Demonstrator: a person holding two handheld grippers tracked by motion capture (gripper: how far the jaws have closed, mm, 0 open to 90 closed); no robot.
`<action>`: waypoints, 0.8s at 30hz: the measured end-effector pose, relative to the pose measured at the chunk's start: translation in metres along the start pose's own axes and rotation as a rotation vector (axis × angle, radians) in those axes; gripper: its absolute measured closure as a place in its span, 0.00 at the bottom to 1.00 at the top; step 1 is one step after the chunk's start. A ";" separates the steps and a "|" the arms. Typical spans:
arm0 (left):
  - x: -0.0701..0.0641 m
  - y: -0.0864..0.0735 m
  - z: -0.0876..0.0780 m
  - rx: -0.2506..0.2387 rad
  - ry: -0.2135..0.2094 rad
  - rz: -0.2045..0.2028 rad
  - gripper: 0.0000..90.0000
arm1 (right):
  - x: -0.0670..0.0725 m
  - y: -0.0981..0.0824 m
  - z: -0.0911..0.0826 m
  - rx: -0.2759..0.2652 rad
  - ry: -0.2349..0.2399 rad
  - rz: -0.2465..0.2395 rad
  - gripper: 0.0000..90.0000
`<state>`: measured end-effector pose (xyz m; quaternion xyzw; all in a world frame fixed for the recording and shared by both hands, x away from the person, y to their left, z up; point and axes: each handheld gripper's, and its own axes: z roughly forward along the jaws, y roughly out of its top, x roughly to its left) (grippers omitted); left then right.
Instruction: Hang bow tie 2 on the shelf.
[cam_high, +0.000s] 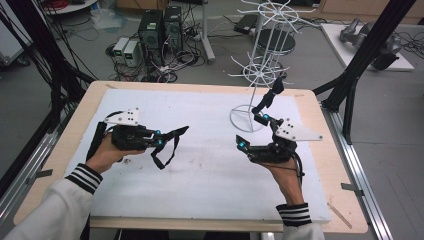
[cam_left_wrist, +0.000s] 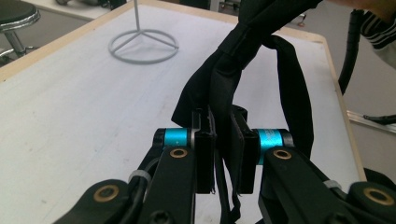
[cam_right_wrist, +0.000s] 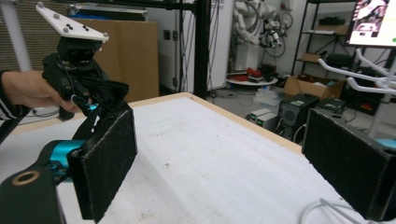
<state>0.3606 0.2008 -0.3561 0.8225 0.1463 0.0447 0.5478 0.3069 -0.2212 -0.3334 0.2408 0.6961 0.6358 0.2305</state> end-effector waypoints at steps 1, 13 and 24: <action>0.000 0.000 0.001 -0.006 0.000 -0.001 0.91 | -0.001 0.000 0.001 0.001 0.003 -0.002 0.11; -0.006 0.007 0.014 -0.034 -0.045 0.012 0.91 | 0.003 0.007 0.014 0.034 0.065 -0.030 0.11; -0.011 0.014 0.023 -0.075 -0.085 0.008 0.91 | 0.010 0.022 0.033 0.103 0.218 -0.103 0.11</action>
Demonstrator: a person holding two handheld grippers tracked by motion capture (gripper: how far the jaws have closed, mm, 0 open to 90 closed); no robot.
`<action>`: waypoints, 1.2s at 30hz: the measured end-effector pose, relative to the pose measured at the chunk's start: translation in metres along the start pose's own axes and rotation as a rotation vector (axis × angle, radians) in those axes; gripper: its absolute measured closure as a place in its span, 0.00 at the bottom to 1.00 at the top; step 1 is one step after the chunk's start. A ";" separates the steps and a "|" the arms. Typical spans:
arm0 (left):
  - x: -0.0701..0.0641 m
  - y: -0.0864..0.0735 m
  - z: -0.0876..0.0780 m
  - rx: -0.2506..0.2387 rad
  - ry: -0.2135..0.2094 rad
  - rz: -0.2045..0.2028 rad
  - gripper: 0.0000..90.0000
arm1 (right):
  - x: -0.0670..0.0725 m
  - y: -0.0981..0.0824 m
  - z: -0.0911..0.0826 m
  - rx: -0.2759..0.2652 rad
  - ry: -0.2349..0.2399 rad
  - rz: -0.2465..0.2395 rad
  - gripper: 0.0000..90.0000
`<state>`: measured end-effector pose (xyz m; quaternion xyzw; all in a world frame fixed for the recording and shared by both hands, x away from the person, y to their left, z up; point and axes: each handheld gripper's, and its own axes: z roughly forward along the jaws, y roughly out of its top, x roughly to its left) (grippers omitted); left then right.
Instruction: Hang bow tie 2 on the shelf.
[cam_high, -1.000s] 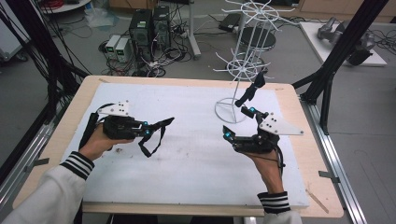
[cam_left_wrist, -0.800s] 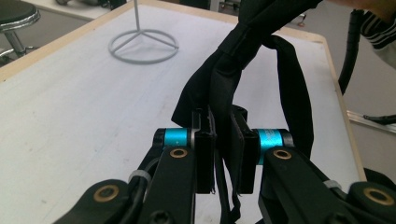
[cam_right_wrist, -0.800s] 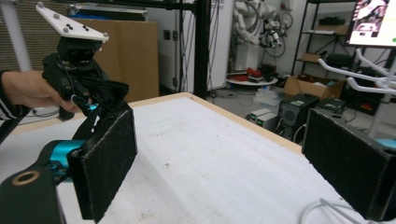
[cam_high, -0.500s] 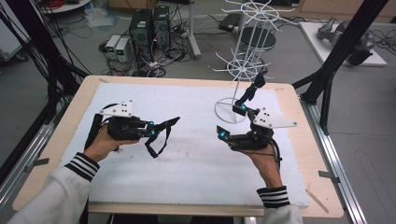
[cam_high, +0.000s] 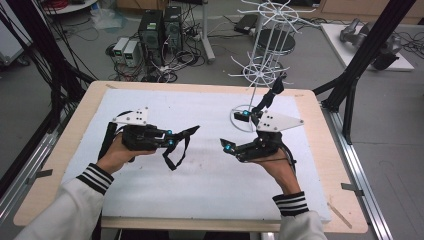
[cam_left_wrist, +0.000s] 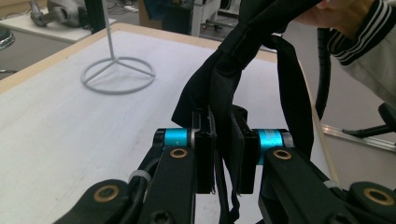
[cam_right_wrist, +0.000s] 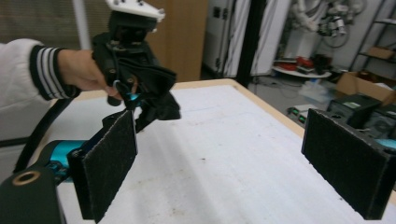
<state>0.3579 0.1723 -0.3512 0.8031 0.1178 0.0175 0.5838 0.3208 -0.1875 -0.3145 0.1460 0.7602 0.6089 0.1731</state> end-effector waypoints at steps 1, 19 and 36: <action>-0.001 0.000 0.001 -0.003 0.001 0.000 0.91 | 0.000 0.002 0.002 0.002 0.016 -0.003 0.11; -0.008 0.017 0.025 0.021 -0.037 0.038 0.91 | 0.003 0.018 0.024 0.059 0.174 -0.058 0.17; -0.010 0.017 0.027 0.048 -0.024 0.047 0.91 | 0.013 0.022 0.036 0.123 0.230 -0.145 0.44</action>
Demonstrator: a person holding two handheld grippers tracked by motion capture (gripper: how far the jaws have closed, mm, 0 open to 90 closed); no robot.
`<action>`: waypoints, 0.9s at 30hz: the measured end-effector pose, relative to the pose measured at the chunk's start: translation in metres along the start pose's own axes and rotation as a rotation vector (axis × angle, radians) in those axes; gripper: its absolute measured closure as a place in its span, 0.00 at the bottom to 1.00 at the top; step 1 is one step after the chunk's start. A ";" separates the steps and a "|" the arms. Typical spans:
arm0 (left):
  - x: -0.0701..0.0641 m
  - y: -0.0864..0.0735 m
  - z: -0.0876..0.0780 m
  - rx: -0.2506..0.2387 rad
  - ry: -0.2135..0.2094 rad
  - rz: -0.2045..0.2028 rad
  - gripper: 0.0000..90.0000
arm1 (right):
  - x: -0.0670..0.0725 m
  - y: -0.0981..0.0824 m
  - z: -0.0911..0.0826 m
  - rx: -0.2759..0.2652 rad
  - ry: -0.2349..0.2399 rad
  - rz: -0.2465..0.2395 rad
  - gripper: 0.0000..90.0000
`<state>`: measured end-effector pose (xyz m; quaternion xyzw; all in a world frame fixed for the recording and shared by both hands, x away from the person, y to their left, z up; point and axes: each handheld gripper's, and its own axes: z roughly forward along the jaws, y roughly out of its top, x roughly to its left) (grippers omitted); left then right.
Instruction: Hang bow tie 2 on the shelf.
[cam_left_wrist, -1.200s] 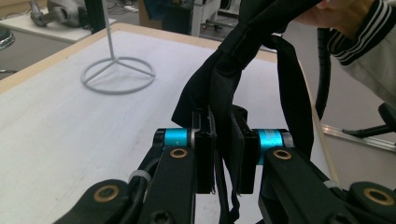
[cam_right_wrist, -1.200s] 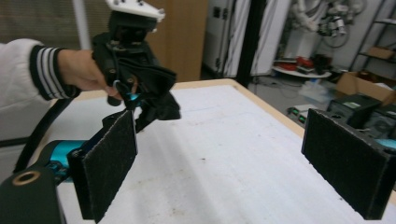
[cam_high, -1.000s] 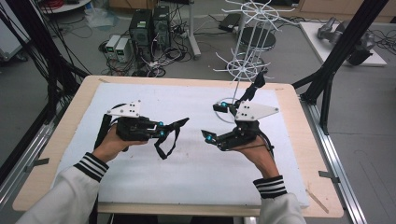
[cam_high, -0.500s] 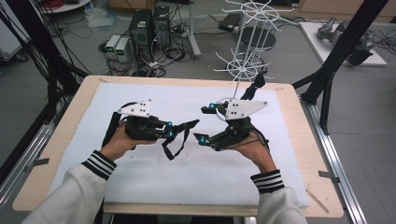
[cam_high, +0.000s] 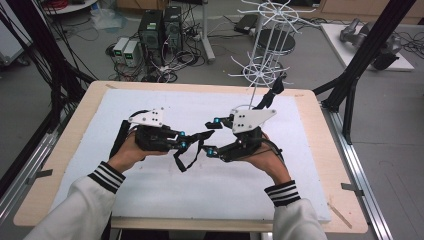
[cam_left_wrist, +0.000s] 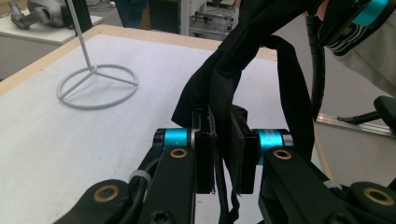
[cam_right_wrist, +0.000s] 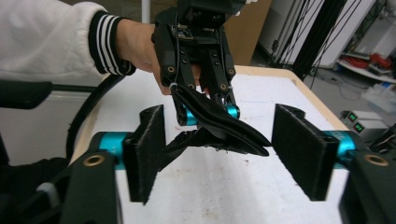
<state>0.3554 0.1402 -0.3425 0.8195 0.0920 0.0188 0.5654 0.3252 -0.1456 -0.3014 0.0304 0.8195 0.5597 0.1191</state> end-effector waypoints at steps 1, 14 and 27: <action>0.000 0.000 0.000 0.001 0.000 0.002 0.91 | 0.000 0.000 0.000 0.001 -0.002 -0.004 0.47; 0.001 -0.002 -0.003 -0.005 -0.001 0.001 0.90 | 0.003 0.001 0.000 0.024 -0.058 -0.070 0.91; 0.001 -0.009 -0.004 -0.033 0.012 -0.028 0.38 | 0.003 -0.001 -0.003 0.007 -0.064 -0.063 0.93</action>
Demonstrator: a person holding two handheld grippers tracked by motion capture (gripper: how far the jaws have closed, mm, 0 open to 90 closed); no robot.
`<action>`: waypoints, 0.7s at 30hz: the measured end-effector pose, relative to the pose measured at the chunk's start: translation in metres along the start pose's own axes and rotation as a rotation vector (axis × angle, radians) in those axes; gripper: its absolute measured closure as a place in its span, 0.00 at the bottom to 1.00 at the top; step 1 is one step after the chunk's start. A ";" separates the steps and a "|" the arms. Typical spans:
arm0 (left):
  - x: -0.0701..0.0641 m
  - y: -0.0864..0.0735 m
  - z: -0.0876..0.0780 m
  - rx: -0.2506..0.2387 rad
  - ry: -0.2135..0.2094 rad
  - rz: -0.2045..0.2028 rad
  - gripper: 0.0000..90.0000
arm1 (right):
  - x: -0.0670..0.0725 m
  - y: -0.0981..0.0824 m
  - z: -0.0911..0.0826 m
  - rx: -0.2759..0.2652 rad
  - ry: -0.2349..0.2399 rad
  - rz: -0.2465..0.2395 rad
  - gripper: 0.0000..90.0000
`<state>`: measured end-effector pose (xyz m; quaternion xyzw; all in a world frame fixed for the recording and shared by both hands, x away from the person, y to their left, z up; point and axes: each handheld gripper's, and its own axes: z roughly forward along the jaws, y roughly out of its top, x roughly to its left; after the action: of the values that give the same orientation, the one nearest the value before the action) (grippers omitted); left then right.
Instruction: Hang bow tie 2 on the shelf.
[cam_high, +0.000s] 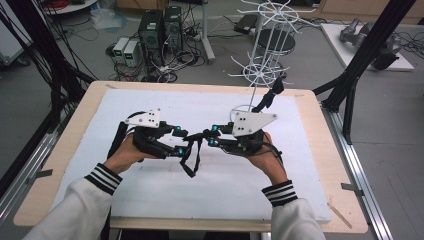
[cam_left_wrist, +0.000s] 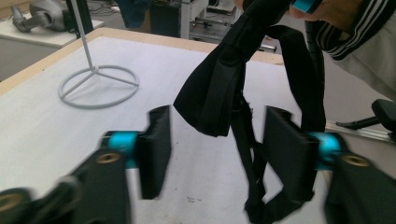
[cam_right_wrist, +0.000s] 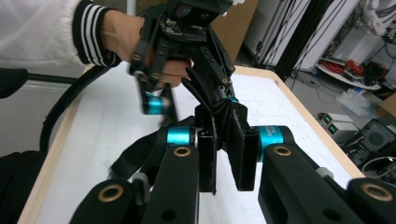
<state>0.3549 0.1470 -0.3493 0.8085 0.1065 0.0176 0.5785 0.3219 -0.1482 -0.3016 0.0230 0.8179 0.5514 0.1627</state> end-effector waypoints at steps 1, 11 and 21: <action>0.001 0.000 0.000 -0.001 -0.001 -0.002 0.34 | 0.000 0.000 0.000 0.000 -0.002 0.003 0.93; 0.001 0.002 -0.009 -0.142 0.003 0.015 0.14 | -0.001 -0.002 -0.003 -0.004 -0.023 0.010 0.92; 0.001 0.000 -0.019 -0.172 0.063 0.011 0.14 | -0.005 -0.003 -0.013 -0.030 -0.100 0.030 0.92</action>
<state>0.3532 0.1646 -0.3428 0.7554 0.1184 0.0549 0.6422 0.3232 -0.1619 -0.2983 0.0602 0.8000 0.5641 0.1952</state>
